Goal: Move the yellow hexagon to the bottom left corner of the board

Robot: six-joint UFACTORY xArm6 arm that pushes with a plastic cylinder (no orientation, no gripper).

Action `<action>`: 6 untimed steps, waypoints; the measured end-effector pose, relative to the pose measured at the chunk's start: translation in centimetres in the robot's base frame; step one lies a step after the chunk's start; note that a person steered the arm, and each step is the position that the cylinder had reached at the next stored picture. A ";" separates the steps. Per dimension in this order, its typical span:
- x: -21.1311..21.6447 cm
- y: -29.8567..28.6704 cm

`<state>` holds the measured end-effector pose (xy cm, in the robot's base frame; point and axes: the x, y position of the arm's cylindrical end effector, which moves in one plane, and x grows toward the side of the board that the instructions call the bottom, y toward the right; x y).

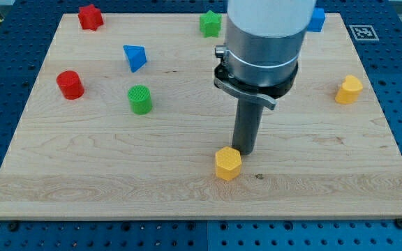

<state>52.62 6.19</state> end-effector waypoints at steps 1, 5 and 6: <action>0.0 0.1; 2.2 -2.9; 2.3 -5.6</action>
<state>54.97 0.57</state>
